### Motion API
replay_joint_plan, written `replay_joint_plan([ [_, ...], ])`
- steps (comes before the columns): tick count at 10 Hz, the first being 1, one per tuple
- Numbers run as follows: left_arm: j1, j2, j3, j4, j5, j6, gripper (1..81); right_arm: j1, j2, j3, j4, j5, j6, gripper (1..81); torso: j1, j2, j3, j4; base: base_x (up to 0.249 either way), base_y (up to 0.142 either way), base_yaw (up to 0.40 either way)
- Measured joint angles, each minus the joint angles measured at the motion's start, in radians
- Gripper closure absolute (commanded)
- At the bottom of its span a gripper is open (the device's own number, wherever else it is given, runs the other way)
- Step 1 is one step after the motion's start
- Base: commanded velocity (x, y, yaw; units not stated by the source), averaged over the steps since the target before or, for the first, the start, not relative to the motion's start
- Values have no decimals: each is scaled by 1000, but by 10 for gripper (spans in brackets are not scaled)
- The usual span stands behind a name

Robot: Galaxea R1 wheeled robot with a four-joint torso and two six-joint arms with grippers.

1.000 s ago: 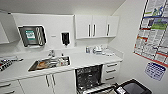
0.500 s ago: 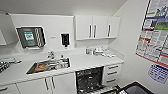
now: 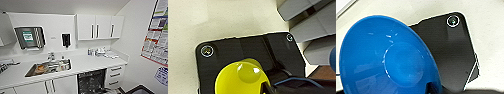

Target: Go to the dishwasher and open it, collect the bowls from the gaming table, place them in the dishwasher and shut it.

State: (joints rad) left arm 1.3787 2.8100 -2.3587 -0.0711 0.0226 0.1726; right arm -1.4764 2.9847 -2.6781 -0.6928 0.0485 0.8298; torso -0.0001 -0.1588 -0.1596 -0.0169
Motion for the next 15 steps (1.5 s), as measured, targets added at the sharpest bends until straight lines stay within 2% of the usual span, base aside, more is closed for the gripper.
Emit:
replay_joint_plan([
  [12,-3,0,0,0,0,0,811,4,1,0,0,0,0,811,0,0,0,0,123,0,0],
  [15,-9,0,0,0,-6,0,811,11,2,0,0,4,-1,811,1,0,0,0,31,0,0],
])
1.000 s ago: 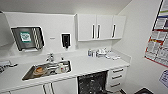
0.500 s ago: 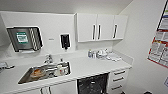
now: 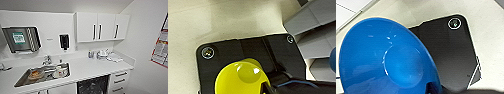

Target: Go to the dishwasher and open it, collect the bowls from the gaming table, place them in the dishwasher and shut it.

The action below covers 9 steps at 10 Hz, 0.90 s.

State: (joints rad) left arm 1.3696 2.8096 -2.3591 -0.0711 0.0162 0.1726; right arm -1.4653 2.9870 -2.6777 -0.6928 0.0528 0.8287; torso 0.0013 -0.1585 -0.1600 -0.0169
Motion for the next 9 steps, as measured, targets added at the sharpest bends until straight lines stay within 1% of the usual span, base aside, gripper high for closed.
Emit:
replay_joint_plan([
  [3,9,0,0,0,8,0,811,-7,-5,1,1,0,3,811,-1,0,0,0,0,0,0],
  [5,7,0,3,0,9,0,811,-8,-23,25,1,0,6,811,-1,0,0,0,0,0,0],
  [6,6,-5,21,0,9,0,811,-9,-33,46,2,0,8,811,-1,0,0,0,0,0,0],
  [9,6,-55,157,0,9,0,811,-8,-111,181,4,0,10,811,-1,0,-3,0,0,0,0],
])
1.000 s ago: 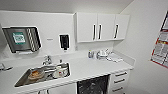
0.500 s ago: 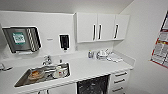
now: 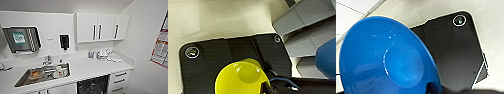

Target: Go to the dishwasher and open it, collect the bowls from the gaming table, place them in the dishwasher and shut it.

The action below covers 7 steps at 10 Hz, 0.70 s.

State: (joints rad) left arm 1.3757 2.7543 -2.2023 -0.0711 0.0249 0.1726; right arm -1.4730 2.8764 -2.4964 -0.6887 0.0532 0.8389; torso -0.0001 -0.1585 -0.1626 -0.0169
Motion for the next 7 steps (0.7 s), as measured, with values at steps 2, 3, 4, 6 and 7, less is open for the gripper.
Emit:
replay_joint_plan([
  [2,0,-61,87,0,-3,0,811,9,-82,131,3,18,1,811,-1,0,-38,0,0,0,0],
  [3,0,-81,97,0,-4,0,811,7,-110,167,3,26,5,811,-1,0,-65,0,0,0,0],
  [4,-3,-93,106,0,-5,0,811,8,-123,185,3,28,7,811,0,0,-89,0,0,0,0],
  [6,-23,-117,172,0,-8,-1,811,19,-126,193,3,36,13,811,0,0,-145,0,0,0,0],
  [7,-37,-143,214,0,-7,-1,811,22,-128,196,3,37,14,811,0,0,-164,0,0,0,0],
])
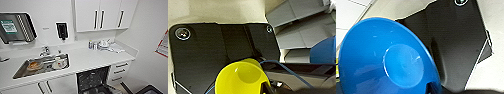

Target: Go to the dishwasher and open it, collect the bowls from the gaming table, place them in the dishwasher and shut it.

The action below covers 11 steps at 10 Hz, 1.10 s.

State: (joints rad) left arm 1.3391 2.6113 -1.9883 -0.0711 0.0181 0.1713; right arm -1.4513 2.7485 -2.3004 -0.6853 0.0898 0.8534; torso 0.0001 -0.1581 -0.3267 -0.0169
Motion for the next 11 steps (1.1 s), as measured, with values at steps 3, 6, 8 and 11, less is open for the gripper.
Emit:
replay_joint_plan([
  [3,-67,-133,146,0,2,-9,811,11,-6,11,0,-2,0,811,1,1,-9,0,0,0,0],
  [6,-176,-278,286,-1,12,-39,811,13,-10,14,0,-1,-1,811,1,1,-9,0,0,0,0],
  [8,-260,-329,366,-1,24,-67,811,30,-27,29,17,0,-1,811,1,1,-10,0,0,0,0],
  [11,-358,-356,422,-1,84,-115,811,68,-116,47,58,9,-1,811,2,1,-13,0,0,0,0],
])
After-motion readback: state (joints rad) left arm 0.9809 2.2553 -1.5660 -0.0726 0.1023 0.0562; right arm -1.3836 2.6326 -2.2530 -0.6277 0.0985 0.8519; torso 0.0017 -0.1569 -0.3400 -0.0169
